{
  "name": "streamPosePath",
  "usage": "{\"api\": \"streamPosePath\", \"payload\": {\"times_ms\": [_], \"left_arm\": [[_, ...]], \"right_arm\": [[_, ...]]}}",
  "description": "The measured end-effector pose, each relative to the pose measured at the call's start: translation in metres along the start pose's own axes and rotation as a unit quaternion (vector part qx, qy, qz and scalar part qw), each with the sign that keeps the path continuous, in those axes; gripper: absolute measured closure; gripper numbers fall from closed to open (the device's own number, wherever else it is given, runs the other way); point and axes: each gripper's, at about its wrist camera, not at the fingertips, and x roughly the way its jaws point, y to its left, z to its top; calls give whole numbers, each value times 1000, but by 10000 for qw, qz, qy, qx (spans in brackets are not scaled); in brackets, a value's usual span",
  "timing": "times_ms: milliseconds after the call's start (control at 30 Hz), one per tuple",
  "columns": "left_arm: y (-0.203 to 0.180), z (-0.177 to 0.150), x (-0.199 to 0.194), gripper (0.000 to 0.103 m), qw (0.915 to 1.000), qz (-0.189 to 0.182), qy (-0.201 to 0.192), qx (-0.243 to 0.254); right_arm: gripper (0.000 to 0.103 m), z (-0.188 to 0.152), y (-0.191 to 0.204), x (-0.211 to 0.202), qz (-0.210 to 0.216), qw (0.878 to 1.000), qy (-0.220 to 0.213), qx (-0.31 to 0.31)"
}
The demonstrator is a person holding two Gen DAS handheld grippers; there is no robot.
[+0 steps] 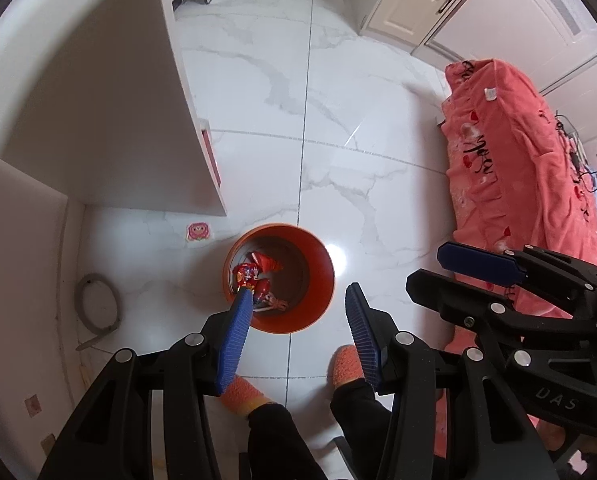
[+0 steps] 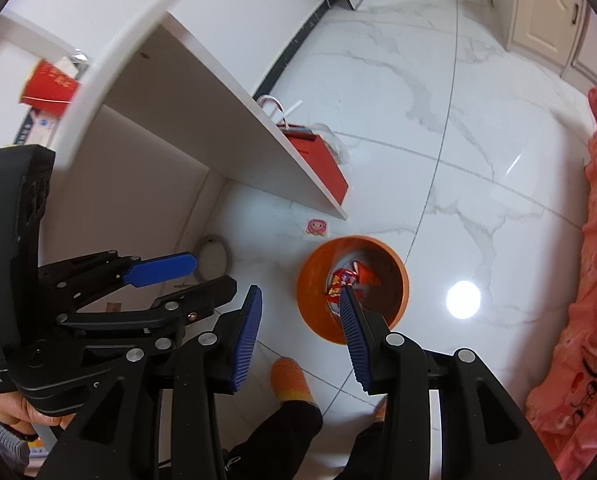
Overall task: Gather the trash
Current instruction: 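Move both open tools back toward the desk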
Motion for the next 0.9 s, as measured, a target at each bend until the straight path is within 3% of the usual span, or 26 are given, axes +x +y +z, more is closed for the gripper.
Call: {"api": "streamPosePath", "payload": {"times_ms": [567,900], "left_arm": [[-21,-48,-128,53,9947,216,-996,-148],[-12,-81,-185,53,9841,573,-1528,-696]], "right_arm": [[62,-17,71,-142,440,9939,-753,-673],[62,-26,126,-178,813,9825,-894,-1415]]}}
